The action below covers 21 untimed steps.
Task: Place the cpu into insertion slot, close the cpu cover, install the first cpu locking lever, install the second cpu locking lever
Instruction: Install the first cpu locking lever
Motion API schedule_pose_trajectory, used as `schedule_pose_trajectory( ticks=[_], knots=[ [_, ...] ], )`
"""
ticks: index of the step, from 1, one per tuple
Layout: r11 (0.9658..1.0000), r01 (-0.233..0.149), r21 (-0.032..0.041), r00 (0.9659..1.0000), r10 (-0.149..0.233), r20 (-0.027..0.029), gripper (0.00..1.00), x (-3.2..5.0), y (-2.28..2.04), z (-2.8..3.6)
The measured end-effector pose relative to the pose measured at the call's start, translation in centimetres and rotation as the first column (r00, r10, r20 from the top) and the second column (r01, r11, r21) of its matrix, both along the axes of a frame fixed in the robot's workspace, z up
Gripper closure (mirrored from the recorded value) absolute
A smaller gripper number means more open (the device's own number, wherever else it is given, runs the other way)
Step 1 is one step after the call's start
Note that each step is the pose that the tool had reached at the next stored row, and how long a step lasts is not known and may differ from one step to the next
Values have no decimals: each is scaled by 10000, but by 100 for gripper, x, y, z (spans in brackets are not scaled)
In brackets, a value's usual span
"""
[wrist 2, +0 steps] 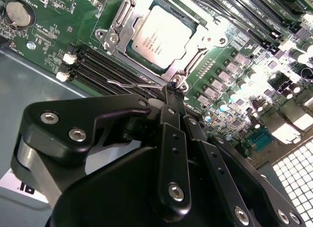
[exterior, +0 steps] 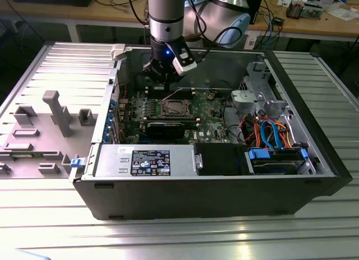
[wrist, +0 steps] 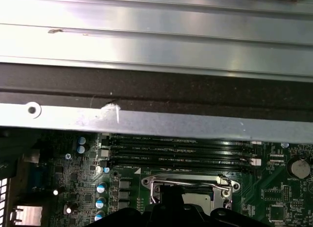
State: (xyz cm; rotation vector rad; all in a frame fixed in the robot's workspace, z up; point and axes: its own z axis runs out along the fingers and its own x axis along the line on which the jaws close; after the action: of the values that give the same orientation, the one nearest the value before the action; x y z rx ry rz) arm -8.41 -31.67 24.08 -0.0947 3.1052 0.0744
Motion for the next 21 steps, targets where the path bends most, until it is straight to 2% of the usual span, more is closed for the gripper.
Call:
schedule_pose_trajectory(
  ticks=[10, 12, 13, 14, 15, 21],
  knots=[
    [10000, 0, 1, 10000, 0, 0, 89, 0, 0, -2],
    [10000, 0, 31, 10000, 0, 1, 89, 0, 1, -5],
    [10000, -2, 80, 10000, 2, 0, 89, 0, -1, -7],
    [9996, 0, 281, 10000, 0, 0, 89, 0, -2, -11],
    [9993, 0, 366, 10000, 0, 0, 89, 0, -4, -17],
    [9993, 2, 370, 10000, -2, 0, 89, 4, -5, -19]
  ],
)
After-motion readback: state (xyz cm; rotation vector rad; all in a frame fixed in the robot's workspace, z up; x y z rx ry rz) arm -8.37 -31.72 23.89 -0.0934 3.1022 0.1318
